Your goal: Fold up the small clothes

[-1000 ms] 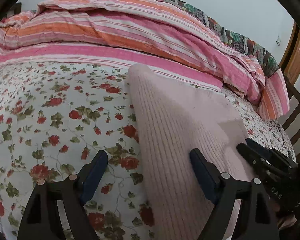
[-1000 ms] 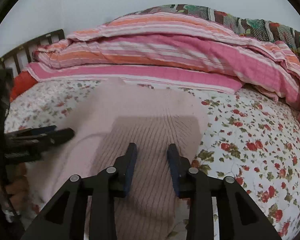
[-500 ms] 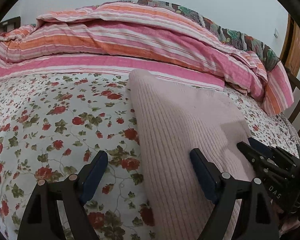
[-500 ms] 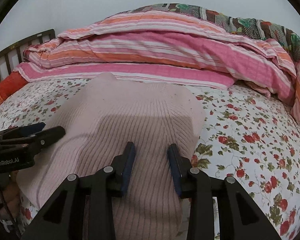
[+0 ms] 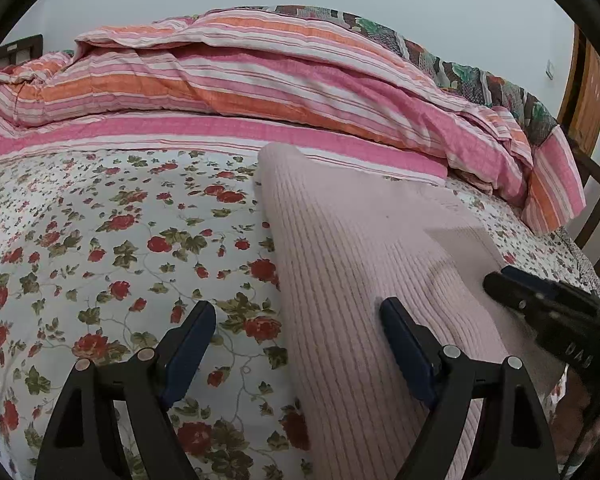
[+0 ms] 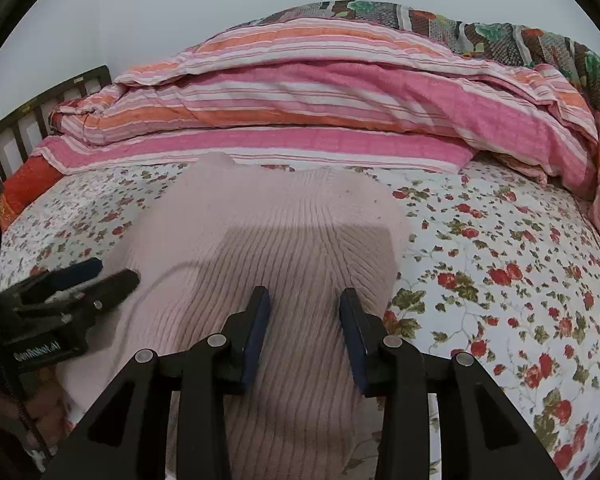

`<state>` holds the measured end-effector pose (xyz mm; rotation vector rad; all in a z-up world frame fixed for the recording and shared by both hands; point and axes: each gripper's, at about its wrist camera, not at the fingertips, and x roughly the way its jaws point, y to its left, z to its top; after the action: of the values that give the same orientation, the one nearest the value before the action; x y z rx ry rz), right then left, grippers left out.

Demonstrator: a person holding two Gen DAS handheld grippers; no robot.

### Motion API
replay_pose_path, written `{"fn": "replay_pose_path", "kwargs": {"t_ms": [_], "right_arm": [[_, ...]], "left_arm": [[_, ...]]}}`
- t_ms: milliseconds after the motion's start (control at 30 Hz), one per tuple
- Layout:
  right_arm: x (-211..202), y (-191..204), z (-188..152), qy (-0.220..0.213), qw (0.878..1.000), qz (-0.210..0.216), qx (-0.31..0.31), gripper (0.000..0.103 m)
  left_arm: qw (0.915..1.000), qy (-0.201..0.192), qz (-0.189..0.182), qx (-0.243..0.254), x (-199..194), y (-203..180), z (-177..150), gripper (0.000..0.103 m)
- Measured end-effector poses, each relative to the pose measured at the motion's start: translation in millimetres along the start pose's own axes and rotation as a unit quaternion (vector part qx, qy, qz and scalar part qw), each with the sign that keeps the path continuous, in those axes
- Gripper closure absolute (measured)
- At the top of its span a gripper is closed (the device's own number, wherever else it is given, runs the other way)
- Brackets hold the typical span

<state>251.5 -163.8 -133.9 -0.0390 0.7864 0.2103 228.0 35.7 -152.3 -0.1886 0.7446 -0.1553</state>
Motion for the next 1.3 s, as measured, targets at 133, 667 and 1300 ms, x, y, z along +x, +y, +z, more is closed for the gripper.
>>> {"fn": "replay_pose_path", "kwargs": {"t_ms": [133,667,1300], "right_arm": [[-4.8,-4.9,11.5,0.002,1.0,-0.003,0.016,0.06],[5.2,-21.1,20.9,0.012,0.999,-0.025,0.016,0.047],[29.5,-71.2,22.7,0.03,0.987,0.093,0.129,0.037]], "left_arm": [[1.0,0.0,-0.003,-0.004,0.1,1.2,0.6,0.018],[0.9998,-0.011,-0.016,-0.005,1.7,1.6,6.3,0.018],[0.9979,0.023,-0.029,-0.054,22.3,16.8,43.4,0.02]]}}
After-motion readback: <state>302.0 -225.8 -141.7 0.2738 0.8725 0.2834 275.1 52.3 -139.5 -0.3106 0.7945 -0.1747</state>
